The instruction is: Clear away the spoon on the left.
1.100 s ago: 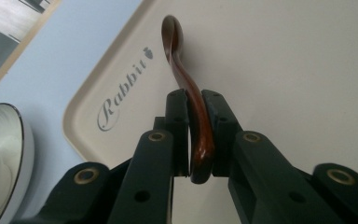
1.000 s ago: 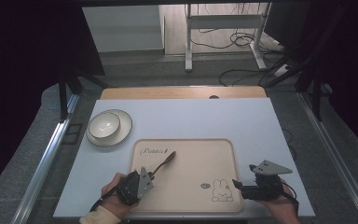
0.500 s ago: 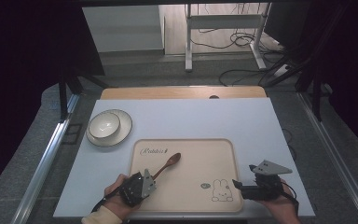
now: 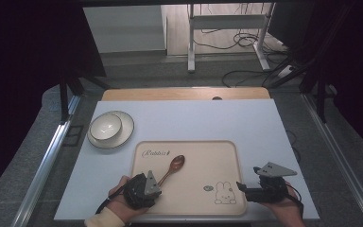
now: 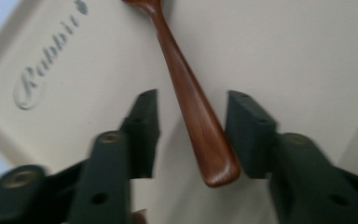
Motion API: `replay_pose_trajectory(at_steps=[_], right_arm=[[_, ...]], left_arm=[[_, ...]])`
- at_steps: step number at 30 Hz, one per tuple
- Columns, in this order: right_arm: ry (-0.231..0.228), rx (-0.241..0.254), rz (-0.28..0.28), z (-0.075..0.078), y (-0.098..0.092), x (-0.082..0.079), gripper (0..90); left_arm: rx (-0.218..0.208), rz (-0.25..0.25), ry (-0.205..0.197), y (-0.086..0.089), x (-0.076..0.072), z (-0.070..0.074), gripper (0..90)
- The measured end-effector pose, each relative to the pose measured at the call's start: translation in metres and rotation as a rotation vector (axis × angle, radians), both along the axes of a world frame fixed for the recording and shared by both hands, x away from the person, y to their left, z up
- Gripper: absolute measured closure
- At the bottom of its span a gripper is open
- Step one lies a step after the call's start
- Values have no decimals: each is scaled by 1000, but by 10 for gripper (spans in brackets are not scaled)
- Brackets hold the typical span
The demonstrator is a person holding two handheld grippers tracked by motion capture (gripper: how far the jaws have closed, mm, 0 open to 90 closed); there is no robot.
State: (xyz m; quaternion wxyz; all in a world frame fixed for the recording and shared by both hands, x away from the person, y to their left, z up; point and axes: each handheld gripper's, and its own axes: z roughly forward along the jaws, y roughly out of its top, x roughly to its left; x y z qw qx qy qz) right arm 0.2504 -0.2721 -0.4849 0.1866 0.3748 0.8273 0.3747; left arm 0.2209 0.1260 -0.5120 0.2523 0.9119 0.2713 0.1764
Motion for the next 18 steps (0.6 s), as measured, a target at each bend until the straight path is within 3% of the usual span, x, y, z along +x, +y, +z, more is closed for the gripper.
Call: replay_pose_trajectory(at_steps=[4, 6, 18], right_arm=[[0, -2, 1, 0, 0, 0, 163], [-1, 0, -1, 0, 0, 0, 163], [-4, 0, -2, 0, 0, 0, 163]], left_arm=[[-48, 23, 15, 5, 2, 2, 329], [-57, 29, 3, 6, 2, 4, 303], [-88, 52, -50, 12, 3, 13, 265]])
